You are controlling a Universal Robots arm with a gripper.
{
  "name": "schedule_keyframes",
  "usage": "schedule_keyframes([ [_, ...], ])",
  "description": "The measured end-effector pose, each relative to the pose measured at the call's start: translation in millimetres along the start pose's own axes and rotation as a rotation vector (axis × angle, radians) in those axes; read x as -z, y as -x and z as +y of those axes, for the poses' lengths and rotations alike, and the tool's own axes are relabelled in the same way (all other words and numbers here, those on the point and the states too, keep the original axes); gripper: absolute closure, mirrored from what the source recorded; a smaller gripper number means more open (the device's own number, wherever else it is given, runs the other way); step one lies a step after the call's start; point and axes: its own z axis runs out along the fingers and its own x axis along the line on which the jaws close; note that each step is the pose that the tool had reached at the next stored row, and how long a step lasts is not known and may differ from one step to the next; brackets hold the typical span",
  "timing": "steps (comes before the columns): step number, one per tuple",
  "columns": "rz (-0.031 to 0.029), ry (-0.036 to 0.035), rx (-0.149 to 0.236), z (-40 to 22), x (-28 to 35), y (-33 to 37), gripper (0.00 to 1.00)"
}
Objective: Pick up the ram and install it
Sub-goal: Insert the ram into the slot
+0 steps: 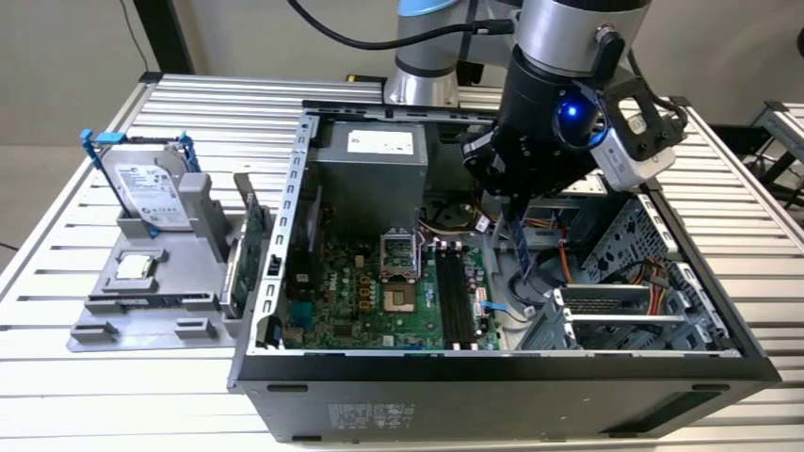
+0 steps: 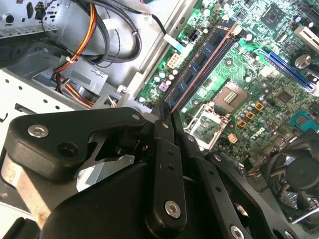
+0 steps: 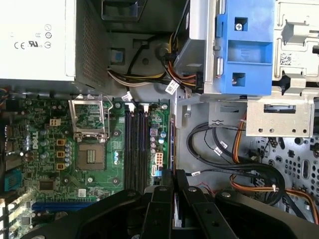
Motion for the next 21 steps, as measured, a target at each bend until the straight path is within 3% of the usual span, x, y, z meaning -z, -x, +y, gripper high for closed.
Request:
schedule_keyframes([
  [7, 0.0, -0.0001, 0.0, -0.3, -7.5, -0.5, 1.0],
  [21, 0.0, -0.001, 0.0, -1.1, -31.6, -2.2, 1.0],
])
